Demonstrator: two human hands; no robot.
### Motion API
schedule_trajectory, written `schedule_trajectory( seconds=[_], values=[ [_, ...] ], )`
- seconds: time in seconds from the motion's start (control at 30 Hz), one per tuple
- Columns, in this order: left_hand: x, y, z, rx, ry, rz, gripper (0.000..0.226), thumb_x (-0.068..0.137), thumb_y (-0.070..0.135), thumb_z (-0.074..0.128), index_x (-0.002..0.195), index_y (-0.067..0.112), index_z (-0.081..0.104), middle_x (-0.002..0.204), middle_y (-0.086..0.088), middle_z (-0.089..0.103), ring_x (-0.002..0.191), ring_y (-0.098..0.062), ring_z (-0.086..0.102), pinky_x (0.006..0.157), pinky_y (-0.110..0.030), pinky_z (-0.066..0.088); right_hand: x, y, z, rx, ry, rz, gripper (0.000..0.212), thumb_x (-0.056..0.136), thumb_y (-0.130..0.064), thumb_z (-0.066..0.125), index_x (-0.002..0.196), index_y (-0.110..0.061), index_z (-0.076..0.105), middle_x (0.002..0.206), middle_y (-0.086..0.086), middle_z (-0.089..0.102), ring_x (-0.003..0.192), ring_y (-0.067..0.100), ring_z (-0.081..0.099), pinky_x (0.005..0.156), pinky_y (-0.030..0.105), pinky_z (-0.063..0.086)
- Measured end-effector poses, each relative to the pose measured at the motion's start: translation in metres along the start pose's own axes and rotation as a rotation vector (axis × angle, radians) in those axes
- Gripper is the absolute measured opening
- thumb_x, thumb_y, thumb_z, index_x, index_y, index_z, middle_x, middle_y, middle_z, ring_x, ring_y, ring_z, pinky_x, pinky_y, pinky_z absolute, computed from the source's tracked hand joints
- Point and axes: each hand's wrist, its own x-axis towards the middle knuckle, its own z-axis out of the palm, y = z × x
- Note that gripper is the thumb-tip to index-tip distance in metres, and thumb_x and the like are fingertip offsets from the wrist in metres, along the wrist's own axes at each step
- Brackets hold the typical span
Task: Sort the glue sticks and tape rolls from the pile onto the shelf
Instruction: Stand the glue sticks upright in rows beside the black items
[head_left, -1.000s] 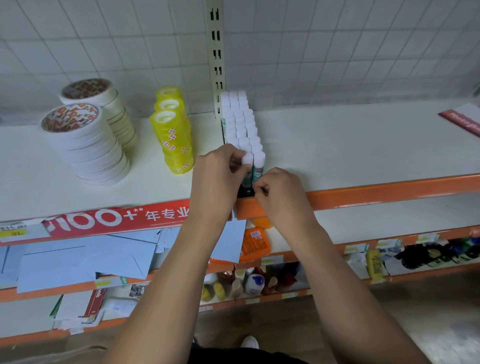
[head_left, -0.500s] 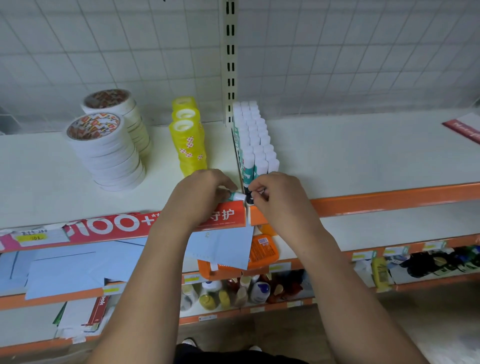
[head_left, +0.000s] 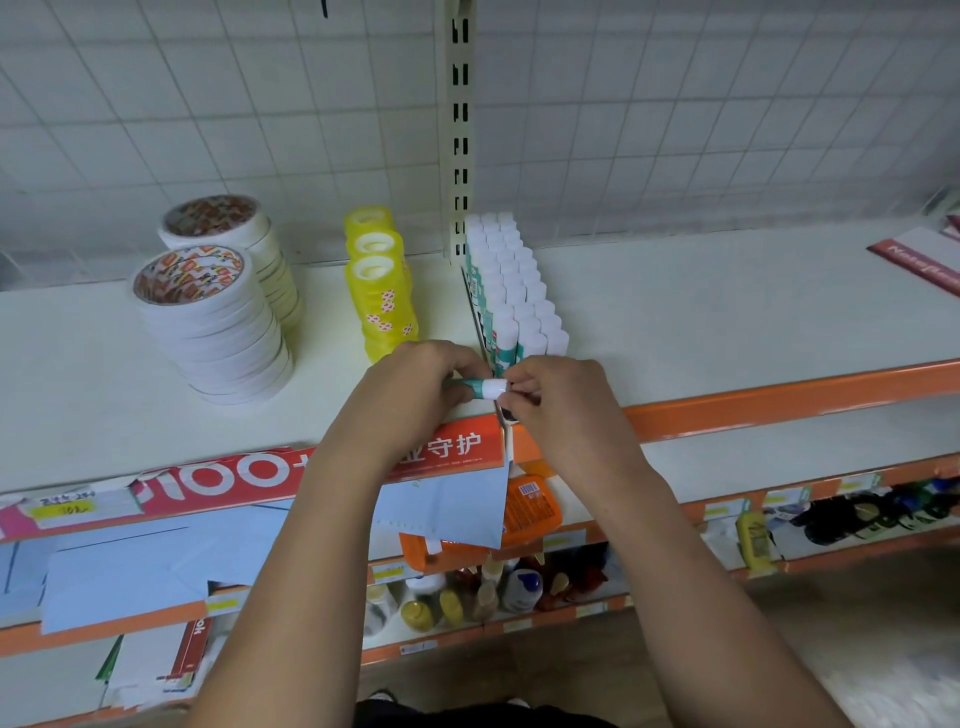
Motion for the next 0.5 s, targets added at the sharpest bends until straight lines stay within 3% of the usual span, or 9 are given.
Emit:
schedule_trajectory(
  seconds=[0.23,0.37,0.5],
  values=[
    [-0.003,0.007,0.000,0.139,0.069,0.035,0.021,0.091,0.022,0.064,0.108,0.034,0.067,0.106,0.010,0.066,0.096,-0.015,0.059,0.076,-0.037,0.051,-0.003,0.004,-0.002,-0.039,0.008,0.021,0.016,0.092,-0.025,0.065,0.097,-0.013,0.075,0.090,0.005,0.073,0.080,0.017,0.067,0.077,0.032,0.054],
    [-0.002,0.009,0.003,0.017,0.110,0.034,0.024,0.090,0.016,0.065,0.109,0.030,0.068,0.105,0.005,0.065,0.093,-0.016,0.061,0.080,-0.040,0.051,-0.007,0.011,-0.008,0.039,0.016,0.046,0.021,0.090,-0.017,0.067,0.110,-0.013,0.072,0.103,0.006,0.073,0.093,0.018,0.069,0.089,0.035,0.055],
    [0.002,0.016,0.014,-0.179,0.176,0.041,0.019,0.088,0.009,0.067,0.102,0.020,0.064,0.102,0.002,0.060,0.087,-0.011,0.065,0.082,-0.034,0.054,-0.006,0.017,-0.009,-0.029,-0.024,0.028,0.015,0.091,-0.017,0.066,0.100,-0.010,0.075,0.096,0.008,0.073,0.087,0.021,0.068,0.083,0.037,0.055]
  ],
)
